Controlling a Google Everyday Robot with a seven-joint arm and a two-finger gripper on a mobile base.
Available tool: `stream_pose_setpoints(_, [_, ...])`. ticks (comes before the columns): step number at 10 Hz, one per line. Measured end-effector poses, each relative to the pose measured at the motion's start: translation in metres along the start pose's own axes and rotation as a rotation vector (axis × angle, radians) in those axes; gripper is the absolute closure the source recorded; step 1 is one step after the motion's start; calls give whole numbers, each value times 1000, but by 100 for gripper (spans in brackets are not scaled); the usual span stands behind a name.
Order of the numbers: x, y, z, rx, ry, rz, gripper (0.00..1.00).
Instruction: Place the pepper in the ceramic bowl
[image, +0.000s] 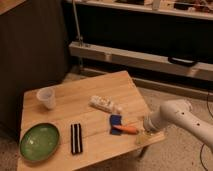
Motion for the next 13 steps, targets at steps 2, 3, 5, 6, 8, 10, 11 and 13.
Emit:
stream_pose_setpoints(2, [-1,-1,11,28,9,7,20])
stream_pose_setpoints(3, [1,-2,12,37,11,3,20])
stream_pose_setpoints(5, [7,0,11,42,9,-6,20])
stream_pose_setpoints(6, [8,1,12,46,5,-4,20])
stream_pose_setpoints(8, [12,0,23,55,4,-8,20])
stream_pose_setpoints(10, [12,2,34,60,6,-13,20])
stream_pose_setpoints(11, [15,3,41,63,6,-21,27])
stream_pose_setpoints(13, [15,2,45,62,14,-32,45])
